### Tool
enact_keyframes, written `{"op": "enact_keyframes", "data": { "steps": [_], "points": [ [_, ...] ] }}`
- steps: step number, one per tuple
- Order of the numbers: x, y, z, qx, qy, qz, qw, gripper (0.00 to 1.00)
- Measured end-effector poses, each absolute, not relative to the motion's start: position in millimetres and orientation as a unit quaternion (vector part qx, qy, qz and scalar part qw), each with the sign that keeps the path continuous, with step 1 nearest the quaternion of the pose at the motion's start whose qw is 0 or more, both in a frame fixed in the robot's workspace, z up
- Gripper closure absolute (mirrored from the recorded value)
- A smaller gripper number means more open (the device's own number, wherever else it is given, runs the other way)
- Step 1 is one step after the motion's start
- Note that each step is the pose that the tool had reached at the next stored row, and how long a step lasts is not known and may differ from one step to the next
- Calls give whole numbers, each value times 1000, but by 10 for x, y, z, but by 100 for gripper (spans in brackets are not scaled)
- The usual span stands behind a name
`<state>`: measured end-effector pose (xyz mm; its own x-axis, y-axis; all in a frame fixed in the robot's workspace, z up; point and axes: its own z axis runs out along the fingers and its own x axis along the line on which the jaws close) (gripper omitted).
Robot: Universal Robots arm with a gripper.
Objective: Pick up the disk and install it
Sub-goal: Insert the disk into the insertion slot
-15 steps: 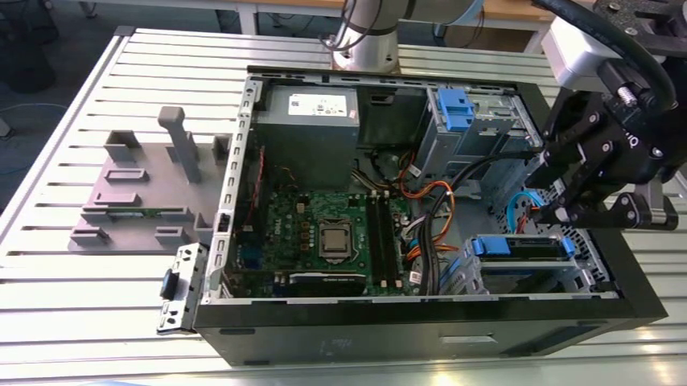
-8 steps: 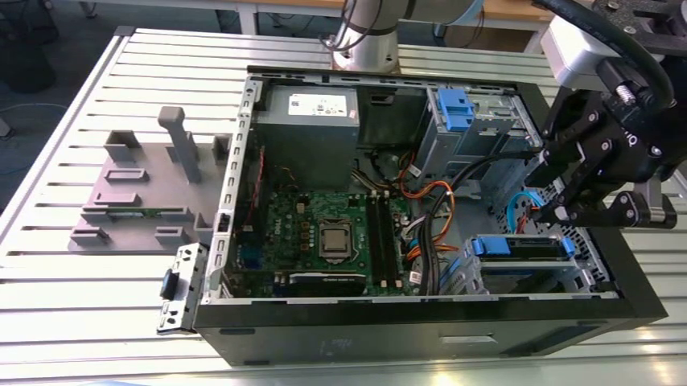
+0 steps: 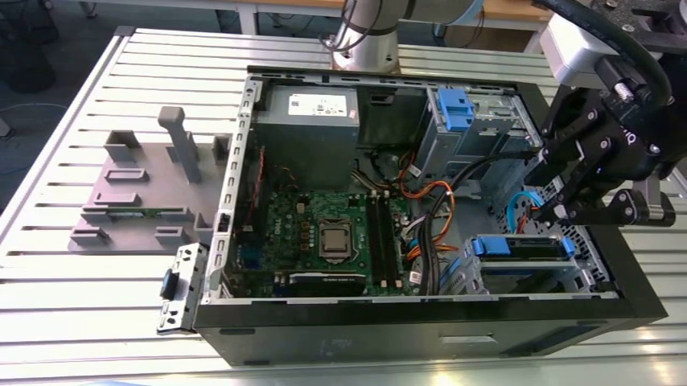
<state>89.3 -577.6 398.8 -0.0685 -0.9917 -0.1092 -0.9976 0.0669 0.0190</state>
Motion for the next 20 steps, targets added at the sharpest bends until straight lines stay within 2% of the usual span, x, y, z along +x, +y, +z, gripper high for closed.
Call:
{"op": "enact_keyframes", "data": {
  "steps": [20],
  "points": [
    [893,-5737,3988,-682,730,44,33,56]
  ]
}}
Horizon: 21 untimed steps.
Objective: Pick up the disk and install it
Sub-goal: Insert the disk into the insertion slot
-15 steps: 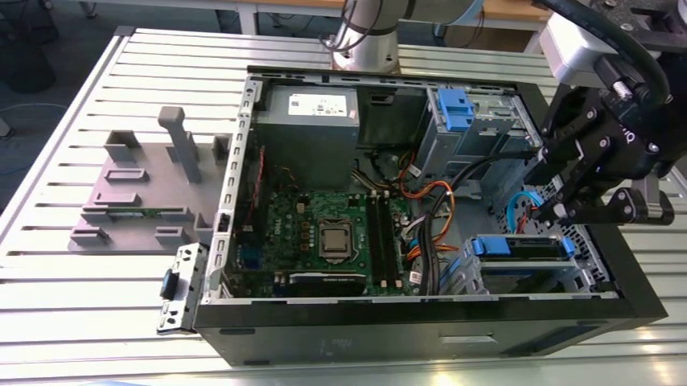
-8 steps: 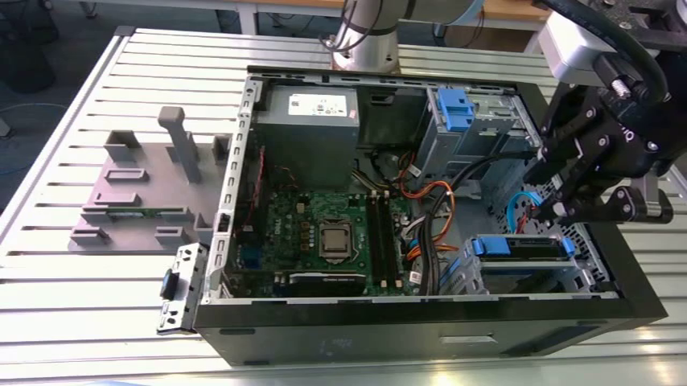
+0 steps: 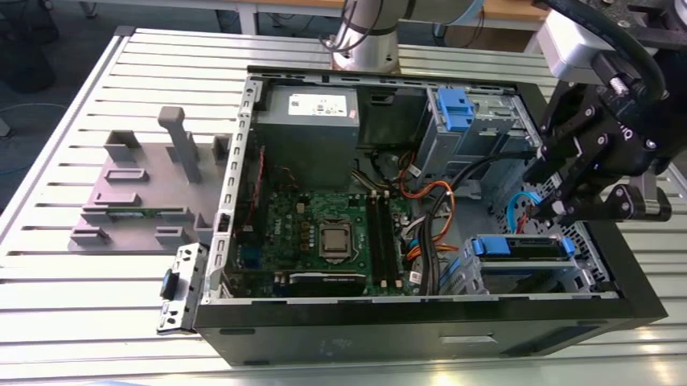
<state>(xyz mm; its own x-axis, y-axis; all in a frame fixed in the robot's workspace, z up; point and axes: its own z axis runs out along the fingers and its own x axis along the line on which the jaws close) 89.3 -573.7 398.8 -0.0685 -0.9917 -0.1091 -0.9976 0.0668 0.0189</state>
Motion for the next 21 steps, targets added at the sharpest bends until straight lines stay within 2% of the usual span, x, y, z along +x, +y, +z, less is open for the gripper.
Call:
{"op": "enact_keyframes", "data": {
  "steps": [21],
  "points": [
    [893,-5696,3988,-682,730,44,33,56]
  ]
}}
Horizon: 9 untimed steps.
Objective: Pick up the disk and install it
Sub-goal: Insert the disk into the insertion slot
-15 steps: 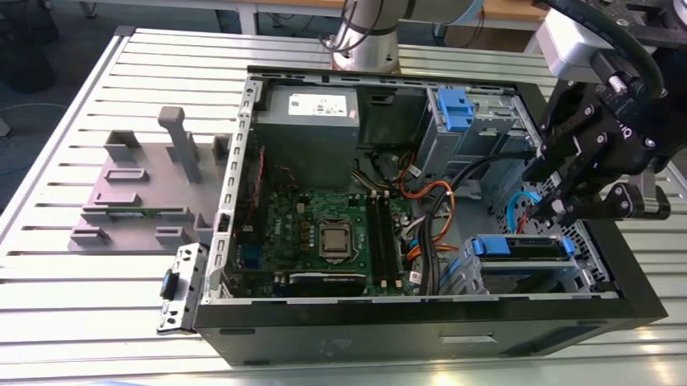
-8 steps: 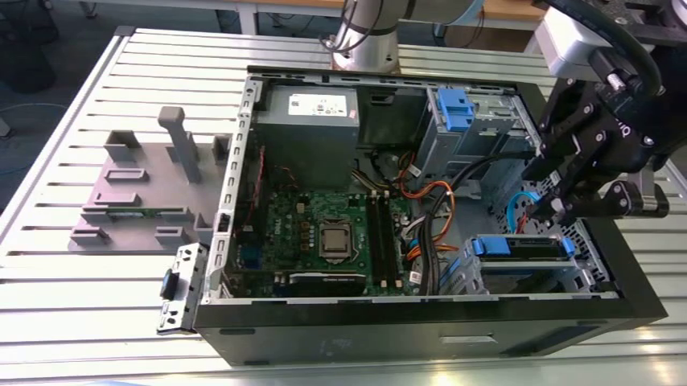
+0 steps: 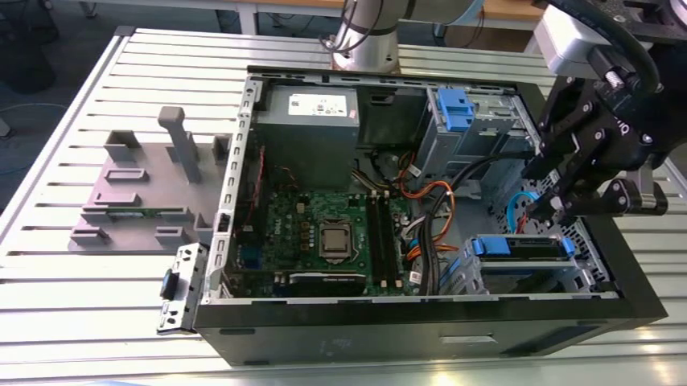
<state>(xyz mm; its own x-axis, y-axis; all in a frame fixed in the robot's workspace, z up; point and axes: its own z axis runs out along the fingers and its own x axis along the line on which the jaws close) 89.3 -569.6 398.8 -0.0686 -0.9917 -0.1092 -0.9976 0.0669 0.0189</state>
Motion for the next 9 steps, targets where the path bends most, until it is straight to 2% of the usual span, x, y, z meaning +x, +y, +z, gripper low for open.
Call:
{"op": "enact_keyframes", "data": {
  "steps": [9],
  "points": [
    [893,-5679,3988,-682,730,44,33,56]
  ]
}}
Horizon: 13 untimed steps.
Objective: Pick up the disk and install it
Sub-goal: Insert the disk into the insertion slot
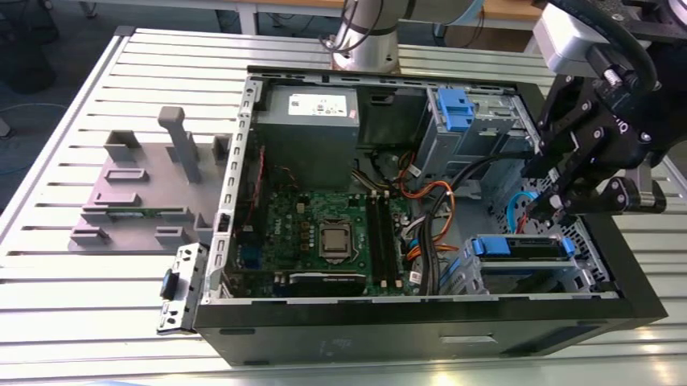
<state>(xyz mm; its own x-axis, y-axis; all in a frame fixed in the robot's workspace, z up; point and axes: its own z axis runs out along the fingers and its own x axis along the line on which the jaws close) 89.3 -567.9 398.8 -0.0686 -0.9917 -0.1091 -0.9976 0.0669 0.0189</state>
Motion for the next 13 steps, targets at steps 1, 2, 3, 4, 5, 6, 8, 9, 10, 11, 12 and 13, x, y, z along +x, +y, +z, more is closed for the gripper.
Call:
{"op": "enact_keyframes", "data": {
  "steps": [1,2,3,4,5,6,8,9,10,11,12,13],
  "points": [
    [893,-5677,3988,-682,730,44,33,56],
    [893,-5675,3988,-682,730,44,33,56],
    [893,-5673,3988,-682,730,44,33,56],
    [893,-5671,3988,-682,730,44,33,56],
    [893,-5669,3988,-682,730,44,33,56],
    [893,-5667,3988,-682,730,44,33,56],
    [893,-5663,3988,-682,730,44,33,56],
    [893,-5662,3988,-682,730,44,33,56],
    [893,-5660,3988,-682,730,44,33,56],
    [893,-5658,3988,-682,730,44,33,56],
    [893,-5656,3988,-682,730,44,33,56],
    [893,-5654,3988,-682,730,44,33,56]
  ]
}}
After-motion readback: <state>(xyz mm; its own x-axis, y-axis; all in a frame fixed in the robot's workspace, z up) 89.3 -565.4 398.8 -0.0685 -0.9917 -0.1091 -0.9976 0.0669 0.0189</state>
